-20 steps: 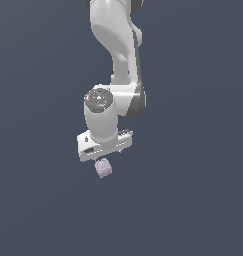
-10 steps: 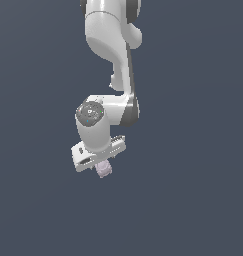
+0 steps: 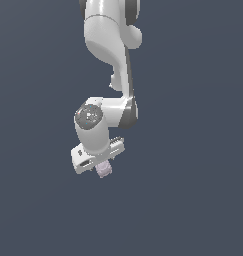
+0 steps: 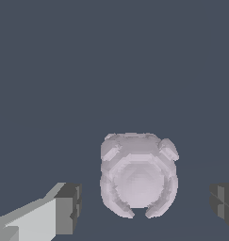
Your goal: Pick up the object and move it to a goal position.
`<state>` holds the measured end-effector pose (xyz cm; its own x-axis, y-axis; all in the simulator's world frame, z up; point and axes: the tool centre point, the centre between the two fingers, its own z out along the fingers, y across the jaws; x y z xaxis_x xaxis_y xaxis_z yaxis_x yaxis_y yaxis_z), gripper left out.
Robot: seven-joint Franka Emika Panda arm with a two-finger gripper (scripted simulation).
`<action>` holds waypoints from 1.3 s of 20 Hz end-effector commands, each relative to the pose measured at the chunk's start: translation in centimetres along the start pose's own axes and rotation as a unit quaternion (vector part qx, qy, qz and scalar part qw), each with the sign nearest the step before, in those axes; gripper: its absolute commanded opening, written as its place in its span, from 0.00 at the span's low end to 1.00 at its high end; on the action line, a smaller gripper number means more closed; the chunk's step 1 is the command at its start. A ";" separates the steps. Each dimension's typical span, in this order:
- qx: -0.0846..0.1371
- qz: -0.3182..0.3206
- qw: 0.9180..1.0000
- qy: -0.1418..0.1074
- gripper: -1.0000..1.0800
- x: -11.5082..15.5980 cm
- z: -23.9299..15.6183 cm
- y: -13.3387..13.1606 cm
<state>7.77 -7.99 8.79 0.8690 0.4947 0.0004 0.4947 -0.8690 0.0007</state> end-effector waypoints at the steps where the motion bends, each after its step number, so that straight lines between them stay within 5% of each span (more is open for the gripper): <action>1: 0.000 0.000 1.000 0.000 0.96 0.0 0.7 0.0; 14: 0.000 -0.002 1.000 0.000 0.96 0.0 4.7 0.0; 15: 0.000 -0.002 1.000 0.000 0.00 0.0 4.7 0.0; 26: 0.000 -0.002 1.000 0.000 0.00 0.0 4.7 0.0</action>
<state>7.77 -8.01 4.03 0.8671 0.4981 -0.0004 0.4981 -0.8671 -0.0003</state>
